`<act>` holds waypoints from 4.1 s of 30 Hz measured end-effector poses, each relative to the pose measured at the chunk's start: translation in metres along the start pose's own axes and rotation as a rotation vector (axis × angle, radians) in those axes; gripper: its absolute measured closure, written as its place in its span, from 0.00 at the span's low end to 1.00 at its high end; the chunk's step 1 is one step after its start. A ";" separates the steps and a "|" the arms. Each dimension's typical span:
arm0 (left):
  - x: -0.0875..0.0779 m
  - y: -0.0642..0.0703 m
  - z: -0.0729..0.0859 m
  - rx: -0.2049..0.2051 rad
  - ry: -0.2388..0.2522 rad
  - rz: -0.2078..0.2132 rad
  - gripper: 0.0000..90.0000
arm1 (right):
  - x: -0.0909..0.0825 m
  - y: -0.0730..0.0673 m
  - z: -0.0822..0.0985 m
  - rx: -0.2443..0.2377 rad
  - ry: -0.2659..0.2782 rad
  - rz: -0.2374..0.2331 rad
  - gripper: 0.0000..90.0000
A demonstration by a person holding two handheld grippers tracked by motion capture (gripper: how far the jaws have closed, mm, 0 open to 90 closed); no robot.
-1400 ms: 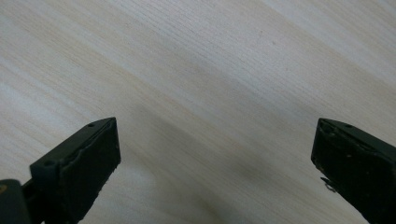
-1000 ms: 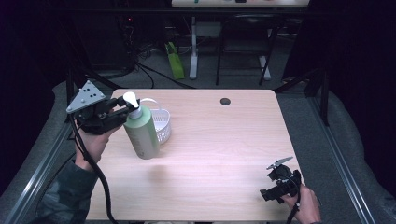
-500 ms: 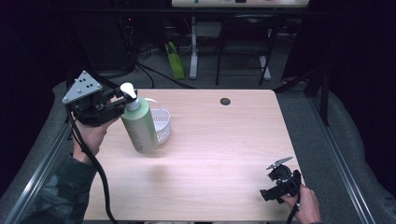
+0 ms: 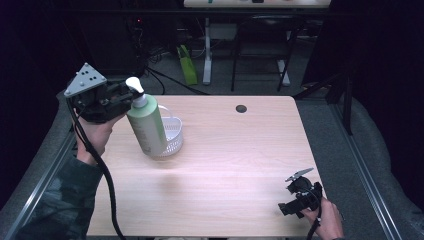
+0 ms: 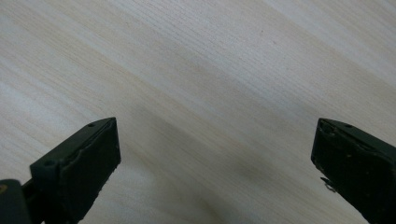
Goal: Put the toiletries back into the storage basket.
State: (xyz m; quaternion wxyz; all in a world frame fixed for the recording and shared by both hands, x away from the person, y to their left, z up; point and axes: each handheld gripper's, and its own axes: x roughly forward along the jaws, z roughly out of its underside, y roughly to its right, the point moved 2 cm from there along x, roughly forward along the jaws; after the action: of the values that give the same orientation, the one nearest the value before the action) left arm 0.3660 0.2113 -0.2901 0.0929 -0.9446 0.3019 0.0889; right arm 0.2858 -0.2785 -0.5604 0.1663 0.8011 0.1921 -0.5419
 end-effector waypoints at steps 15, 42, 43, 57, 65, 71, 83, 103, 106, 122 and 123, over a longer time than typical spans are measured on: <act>0.019 -0.015 -0.011 -0.008 -0.009 -0.045 0.75 | 0.001 0.001 0.000 -0.004 -0.004 0.004 0.01; 0.058 -0.033 -0.008 -0.029 -0.048 -0.103 0.75 | 0.002 0.000 0.000 0.002 -0.006 -0.006 0.01; 0.058 -0.033 -0.008 -0.029 -0.048 -0.103 0.75 | 0.002 0.000 0.000 0.002 -0.006 -0.006 0.01; 0.076 -0.042 0.007 -0.059 -0.078 -0.120 0.75 | 0.002 0.000 0.001 0.000 -0.008 -0.006 0.01; 0.082 -0.042 0.009 -0.057 -0.087 -0.120 0.75 | 0.003 0.000 0.001 -0.004 -0.013 -0.004 0.01; 0.087 -0.040 0.014 -0.054 -0.100 -0.115 0.75 | 0.003 0.000 0.001 -0.006 -0.012 -0.003 0.01; 0.091 -0.041 0.025 -0.062 -0.123 -0.119 0.75 | 0.003 0.000 0.001 -0.005 -0.010 -0.001 0.01; 0.095 -0.042 0.039 -0.074 -0.140 -0.123 0.75 | 0.003 0.000 0.001 -0.006 -0.012 0.000 0.01; 0.095 -0.043 0.041 -0.080 -0.141 -0.123 0.75 | 0.003 -0.001 0.001 -0.007 -0.012 -0.001 0.01; 0.100 -0.044 0.050 -0.091 -0.160 -0.120 0.75 | 0.003 -0.001 0.001 -0.008 -0.012 -0.002 0.01; 0.100 -0.044 0.052 -0.091 -0.163 -0.122 0.75 | 0.003 -0.001 0.001 -0.007 -0.012 -0.002 0.01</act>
State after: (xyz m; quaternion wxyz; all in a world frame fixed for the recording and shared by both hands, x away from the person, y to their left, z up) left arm 0.4667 0.2029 -0.3571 0.0794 -0.9542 0.2307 0.1734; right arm 0.2859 -0.2779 -0.5634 0.1696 0.7971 0.1940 -0.5461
